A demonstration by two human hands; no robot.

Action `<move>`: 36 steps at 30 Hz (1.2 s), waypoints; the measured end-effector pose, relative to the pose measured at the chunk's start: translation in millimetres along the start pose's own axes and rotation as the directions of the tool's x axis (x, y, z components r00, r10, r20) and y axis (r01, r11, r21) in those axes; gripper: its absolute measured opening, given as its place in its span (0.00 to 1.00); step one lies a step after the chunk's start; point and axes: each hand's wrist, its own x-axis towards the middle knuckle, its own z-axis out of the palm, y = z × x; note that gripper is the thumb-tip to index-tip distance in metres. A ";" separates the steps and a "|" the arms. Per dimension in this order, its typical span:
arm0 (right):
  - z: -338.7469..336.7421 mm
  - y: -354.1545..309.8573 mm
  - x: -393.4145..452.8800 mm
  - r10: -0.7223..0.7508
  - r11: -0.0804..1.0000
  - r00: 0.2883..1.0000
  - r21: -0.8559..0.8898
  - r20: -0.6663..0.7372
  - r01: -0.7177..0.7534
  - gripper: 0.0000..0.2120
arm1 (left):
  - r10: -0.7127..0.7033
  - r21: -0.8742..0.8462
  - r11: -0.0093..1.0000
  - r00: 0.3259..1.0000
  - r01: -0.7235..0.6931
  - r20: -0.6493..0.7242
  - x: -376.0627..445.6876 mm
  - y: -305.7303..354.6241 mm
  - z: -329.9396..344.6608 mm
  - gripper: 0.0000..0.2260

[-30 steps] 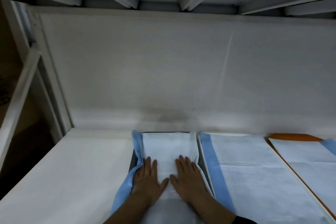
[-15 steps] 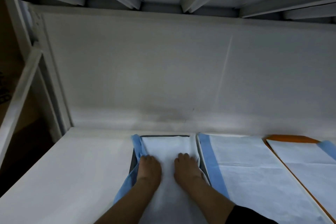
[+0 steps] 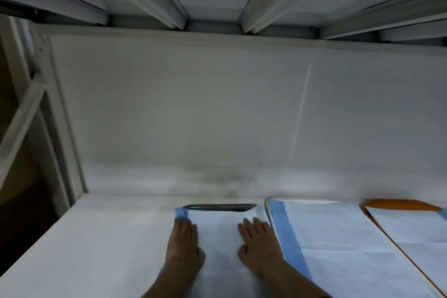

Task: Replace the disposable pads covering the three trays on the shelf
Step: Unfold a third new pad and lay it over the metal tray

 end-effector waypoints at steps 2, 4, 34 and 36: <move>1.5 0.8 3.1 0.018 0.999 0.999 -0.026 -0.049 -0.020 0.40 | -0.017 0.017 1.000 1.000 0.017 -0.021 2.1 0.2 0.2 0.30; -2.3 -0.3 4.8 0.038 0.999 0.991 -0.012 -0.126 -0.040 0.45 | -0.032 0.013 0.999 0.999 0.033 -0.034 2.8 -1.0 1.9 0.29; -23.0 -54.8 -119.5 -0.226 0.963 0.972 0.166 0.066 0.213 0.23 | 0.213 -0.125 0.971 0.975 -0.204 0.068 -139.8 25.5 -52.9 0.13; -23.0 -55.6 -125.4 -0.205 0.962 0.974 0.203 0.094 0.183 0.24 | 0.195 -0.124 0.973 0.981 -0.196 -0.021 -145.2 19.2 -51.5 0.09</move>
